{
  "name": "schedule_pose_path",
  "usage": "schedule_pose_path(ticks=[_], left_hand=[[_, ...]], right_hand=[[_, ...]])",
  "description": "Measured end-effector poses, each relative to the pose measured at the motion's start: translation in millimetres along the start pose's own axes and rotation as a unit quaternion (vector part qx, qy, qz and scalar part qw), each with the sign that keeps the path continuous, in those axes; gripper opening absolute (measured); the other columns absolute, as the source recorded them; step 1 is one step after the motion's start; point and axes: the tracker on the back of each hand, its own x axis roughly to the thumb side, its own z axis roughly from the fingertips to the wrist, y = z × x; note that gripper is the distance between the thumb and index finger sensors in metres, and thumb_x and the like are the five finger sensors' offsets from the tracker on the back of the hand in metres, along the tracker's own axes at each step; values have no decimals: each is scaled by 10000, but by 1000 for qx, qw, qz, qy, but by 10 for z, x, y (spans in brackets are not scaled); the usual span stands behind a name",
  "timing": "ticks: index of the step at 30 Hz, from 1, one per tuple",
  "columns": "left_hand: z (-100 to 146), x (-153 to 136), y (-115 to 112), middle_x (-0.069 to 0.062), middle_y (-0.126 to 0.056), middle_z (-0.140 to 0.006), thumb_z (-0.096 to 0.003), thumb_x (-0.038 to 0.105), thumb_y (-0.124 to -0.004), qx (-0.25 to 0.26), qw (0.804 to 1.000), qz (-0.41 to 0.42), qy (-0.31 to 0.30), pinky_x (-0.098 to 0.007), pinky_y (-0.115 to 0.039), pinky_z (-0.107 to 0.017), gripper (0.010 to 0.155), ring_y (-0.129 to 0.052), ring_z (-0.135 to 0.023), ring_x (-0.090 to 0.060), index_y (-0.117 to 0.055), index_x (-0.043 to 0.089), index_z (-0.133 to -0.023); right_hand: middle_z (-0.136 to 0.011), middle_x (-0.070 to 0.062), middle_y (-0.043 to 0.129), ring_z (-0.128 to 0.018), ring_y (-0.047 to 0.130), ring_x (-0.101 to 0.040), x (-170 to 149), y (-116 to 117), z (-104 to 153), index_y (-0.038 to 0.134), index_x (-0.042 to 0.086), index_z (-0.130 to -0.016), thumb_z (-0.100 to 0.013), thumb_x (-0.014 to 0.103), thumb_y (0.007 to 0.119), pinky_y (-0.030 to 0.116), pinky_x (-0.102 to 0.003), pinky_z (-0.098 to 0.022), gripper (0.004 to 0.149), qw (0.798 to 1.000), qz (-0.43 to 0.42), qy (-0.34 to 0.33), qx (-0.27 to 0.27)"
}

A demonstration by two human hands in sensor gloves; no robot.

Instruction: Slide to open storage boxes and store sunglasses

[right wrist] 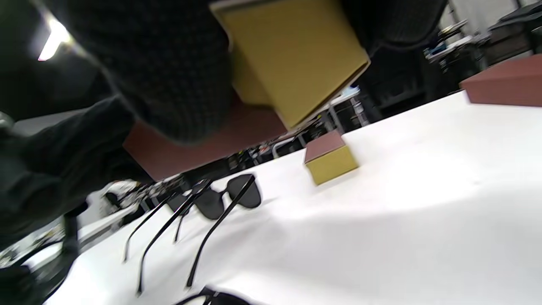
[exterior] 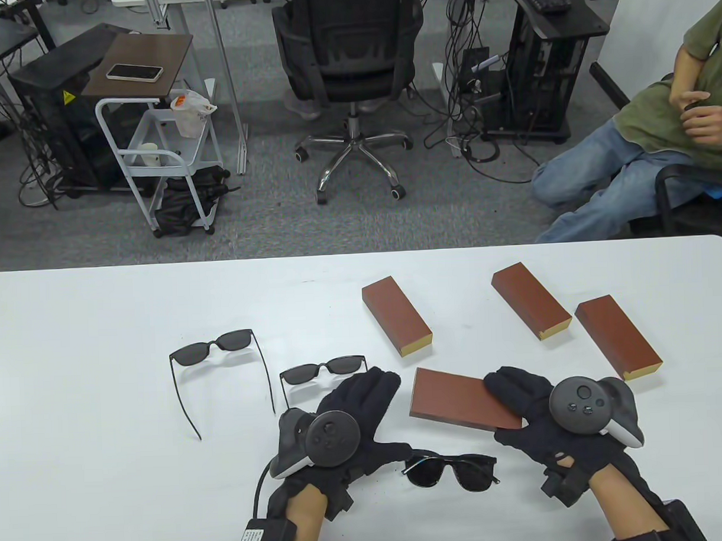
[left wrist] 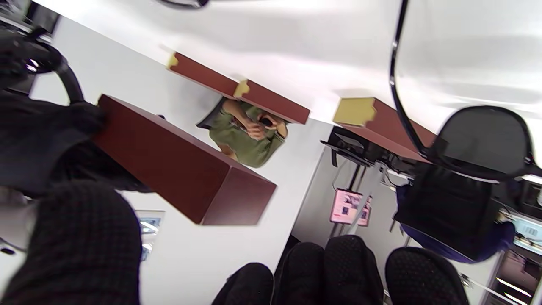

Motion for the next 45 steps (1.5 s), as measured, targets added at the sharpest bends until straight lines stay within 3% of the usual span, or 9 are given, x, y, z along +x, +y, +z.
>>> schedule_pose_path(ticks=[7, 15, 19, 25, 34, 41, 45], left_hand=[[-39, 62, -46, -35, -499, -1233, -320, 706, -927, -51, 999, 7, -8, -652, -644, -698, 1041, -626, -1102, -342, -420, 356, -1160], [-77, 10, -30, -66, -674, -1128, -350, 548, -992, -61, 993, 106, 4, -563, -743, -661, 949, -809, -959, -317, -539, 258, -1132], [-67, -46, -7, -66, -672, -1136, -355, 524, -1001, -66, 988, 139, 11, -564, -737, -674, 945, -803, -970, -323, -540, 256, -1136], [-62, -100, 11, -43, -675, -1141, -343, 523, -1017, -68, 987, 142, 17, -569, -728, -684, 949, -806, -985, -301, -546, 288, -1133], [12, -334, 30, -48, -630, -1164, -360, 486, -1020, -70, 984, 155, 58, -587, -710, -690, 946, -767, -1018, -306, -517, 314, -1142], [42, -416, 18, -63, -574, -1190, -389, 451, -1008, -55, 969, 227, 78, -594, -695, -693, 942, -724, -1042, -326, -473, 332, -1155], [44, -423, -36, -85, -505, -1218, -422, 549, -938, -38, 947, 306, 92, -610, -682, -683, 952, -693, -1050, -360, -405, 311, -1173]], right_hand=[[-1064, -114, 524, -921, 596, -415, 127, 75, 14, 579, 276, -962, -308, 361, 969, 593, -532, -694, 766, 998, -33, -52, 30], [-1061, -131, 500, -919, 598, -418, 85, 65, 43, 522, 264, -978, -303, 384, 968, 604, -520, -689, 818, 995, -65, -69, -8], [-1074, -131, 478, -940, 561, -437, -5, 56, 63, 460, 271, -996, -292, 453, 964, 586, -550, -690, 886, 995, -89, -52, 4], [-1028, -121, 593, -892, 671, -402, -15, 78, 46, 512, 265, -982, -251, 419, 1002, 638, -538, -664, 893, 992, -115, -48, -10], [-1030, -126, 577, -881, 676, -414, -186, 25, 64, 524, 258, -978, -271, 363, 1000, 642, -538, -663, 859, 994, -109, -13, -15], [-1049, -109, 579, -886, 707, -430, -435, -144, 167, 555, 267, -969, -284, 309, 1002, 687, -531, -646, 819, 985, -165, 17, -42], [-1048, -111, 584, -883, 709, -430, -459, -193, 170, 567, 256, -965, -282, 299, 1001, 688, -519, -652, 810, 983, -173, 12, -57]])
